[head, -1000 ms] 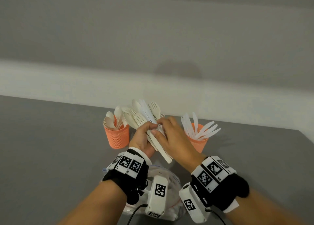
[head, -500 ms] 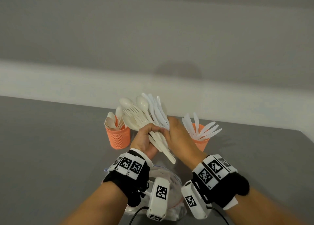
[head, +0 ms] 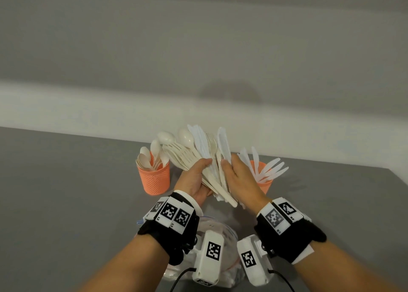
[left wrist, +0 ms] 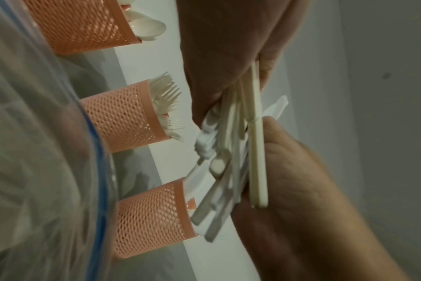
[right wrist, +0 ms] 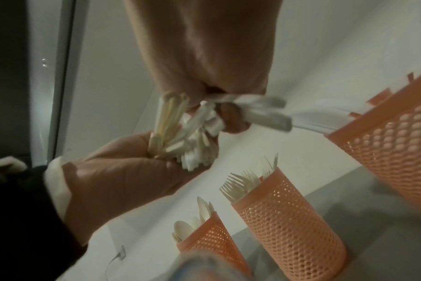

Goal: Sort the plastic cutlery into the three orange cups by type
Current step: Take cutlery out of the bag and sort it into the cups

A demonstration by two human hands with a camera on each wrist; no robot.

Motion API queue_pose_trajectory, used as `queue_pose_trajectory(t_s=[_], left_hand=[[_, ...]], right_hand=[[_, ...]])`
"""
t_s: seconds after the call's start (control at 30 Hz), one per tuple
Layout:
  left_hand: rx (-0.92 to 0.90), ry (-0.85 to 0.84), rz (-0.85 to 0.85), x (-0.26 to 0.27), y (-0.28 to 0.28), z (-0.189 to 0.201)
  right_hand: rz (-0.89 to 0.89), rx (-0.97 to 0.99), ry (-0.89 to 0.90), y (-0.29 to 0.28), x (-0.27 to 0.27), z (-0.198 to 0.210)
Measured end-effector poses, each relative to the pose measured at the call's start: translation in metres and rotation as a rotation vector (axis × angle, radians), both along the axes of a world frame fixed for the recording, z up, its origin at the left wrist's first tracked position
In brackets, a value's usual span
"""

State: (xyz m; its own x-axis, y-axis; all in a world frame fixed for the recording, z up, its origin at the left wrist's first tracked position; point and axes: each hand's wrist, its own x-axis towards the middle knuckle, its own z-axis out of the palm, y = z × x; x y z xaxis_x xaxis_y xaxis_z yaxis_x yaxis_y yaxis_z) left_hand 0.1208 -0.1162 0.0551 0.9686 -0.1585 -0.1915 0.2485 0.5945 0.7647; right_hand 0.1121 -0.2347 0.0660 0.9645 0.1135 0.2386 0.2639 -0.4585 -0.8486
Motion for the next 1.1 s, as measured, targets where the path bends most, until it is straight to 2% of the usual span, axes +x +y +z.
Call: queue_pose_trajectory(t_s=[0.1,0.23,0.3,0.37,0.47,0.53,0.6,0.73,0.83,0.9,1.03,1.1], left_hand=[[0.026,0.058,-0.032,0.004,0.004,0.000],[0.029,0.070,-0.030,0.011,0.010,-0.002],[0.035,0.063,-0.043,0.011,0.010,-0.002],[0.044,0.048,-0.094,0.014,0.008,-0.005],[0.038,0.080,-0.072,0.016,0.008,-0.008],[0.037,0.091,-0.077,0.017,0.010,-0.009],[0.059,0.103,-0.075,0.016,0.013,-0.009],[0.073,0.092,-0.086,0.016,0.014,-0.009],[0.066,0.072,-0.084,0.017,0.014,-0.007],[0.056,0.069,-0.084,0.015,0.015,-0.005],[0.076,0.038,-0.067,0.012,0.018,0.000],[0.112,0.045,-0.041,0.012,0.020,0.000]], right_hand=[[-0.026,0.103,0.011,-0.008,0.004,0.006],[-0.119,0.429,0.055,-0.033,0.021,0.018],[-0.151,0.506,0.105,-0.045,0.031,0.017],[-0.173,0.495,0.182,-0.052,0.038,0.008],[-0.197,0.455,0.253,-0.059,0.043,-0.007],[-0.229,0.515,0.266,-0.063,0.043,-0.009],[-0.280,0.515,0.187,-0.067,0.043,-0.006],[-0.354,0.416,-0.117,-0.067,0.050,0.007],[-0.384,0.327,-0.216,-0.066,0.058,0.004],[-0.384,0.281,-0.203,-0.068,0.061,-0.007],[-0.371,0.236,0.009,-0.071,0.065,-0.026],[-0.384,0.153,0.030,-0.070,0.065,-0.027]])
